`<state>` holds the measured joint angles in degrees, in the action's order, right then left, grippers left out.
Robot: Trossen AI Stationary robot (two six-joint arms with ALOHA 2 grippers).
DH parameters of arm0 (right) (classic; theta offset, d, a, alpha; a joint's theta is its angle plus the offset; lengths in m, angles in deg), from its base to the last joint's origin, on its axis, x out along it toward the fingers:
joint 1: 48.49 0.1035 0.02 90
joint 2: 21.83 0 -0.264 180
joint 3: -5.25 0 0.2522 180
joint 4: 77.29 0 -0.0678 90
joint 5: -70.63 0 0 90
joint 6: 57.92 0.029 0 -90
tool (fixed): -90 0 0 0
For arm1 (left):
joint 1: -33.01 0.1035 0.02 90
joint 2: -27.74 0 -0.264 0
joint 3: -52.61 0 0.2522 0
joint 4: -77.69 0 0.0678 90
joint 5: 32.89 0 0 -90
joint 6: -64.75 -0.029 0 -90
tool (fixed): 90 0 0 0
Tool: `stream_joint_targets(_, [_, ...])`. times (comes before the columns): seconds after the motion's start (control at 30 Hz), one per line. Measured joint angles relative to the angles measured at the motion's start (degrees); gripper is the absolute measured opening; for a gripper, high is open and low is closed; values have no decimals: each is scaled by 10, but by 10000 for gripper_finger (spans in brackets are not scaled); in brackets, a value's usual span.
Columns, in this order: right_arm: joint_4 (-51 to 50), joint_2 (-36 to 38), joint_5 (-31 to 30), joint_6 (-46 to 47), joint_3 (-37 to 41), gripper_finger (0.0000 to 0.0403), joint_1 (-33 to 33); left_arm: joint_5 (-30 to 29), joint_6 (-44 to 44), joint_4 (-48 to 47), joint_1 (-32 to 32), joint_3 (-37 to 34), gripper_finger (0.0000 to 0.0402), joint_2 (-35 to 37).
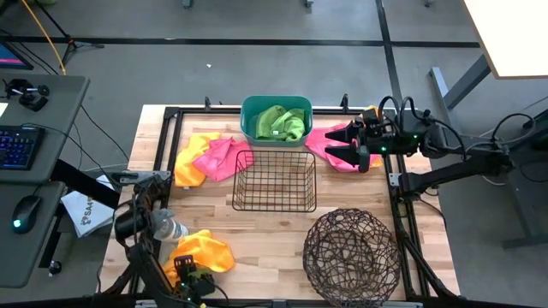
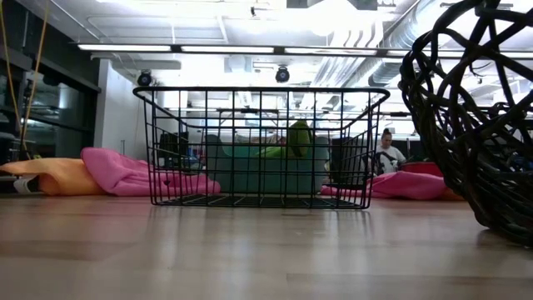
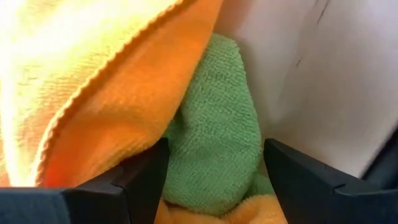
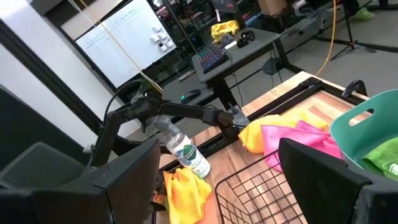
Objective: Sort microfiber towel by color & place in baskets
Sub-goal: Put the green microfiber cloth into the blue bin
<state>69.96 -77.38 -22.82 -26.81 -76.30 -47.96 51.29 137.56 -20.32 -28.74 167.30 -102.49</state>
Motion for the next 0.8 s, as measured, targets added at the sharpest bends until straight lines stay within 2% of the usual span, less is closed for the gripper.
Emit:
stream_joint_targets(0.13, [0, 0, 0, -5, 0, 323, 7, 17, -8, -2, 3, 2, 250, -20])
stream_joint_targets(0.23, [0, 0, 0, -5, 0, 323, 12, 30, 4, -1, 10, 3, 219, -25])
stream_joint_targets(0.3, [0, 0, 0, -7, 0, 323, 15, 35, 17, 1, 16, 2, 164, -26])
stream_joint_targets(0.4, [0, 0, 0, -12, 0, 323, 15, 31, 36, -18, 25, 2, 41, -30])
stream_joint_targets(0.43, [0, 0, 0, -15, 0, 323, 15, 27, 45, -23, 29, 2, 22, -31])
stream_joint_targets(0.57, [0, 0, 0, -16, 0, 323, 15, 27, 57, -35, 46, 4, 5, 10])
stream_joint_targets(0.8, [0, 0, 0, -23, 0, 323, 15, -69, 76, -56, 67, 1, 1, 191])
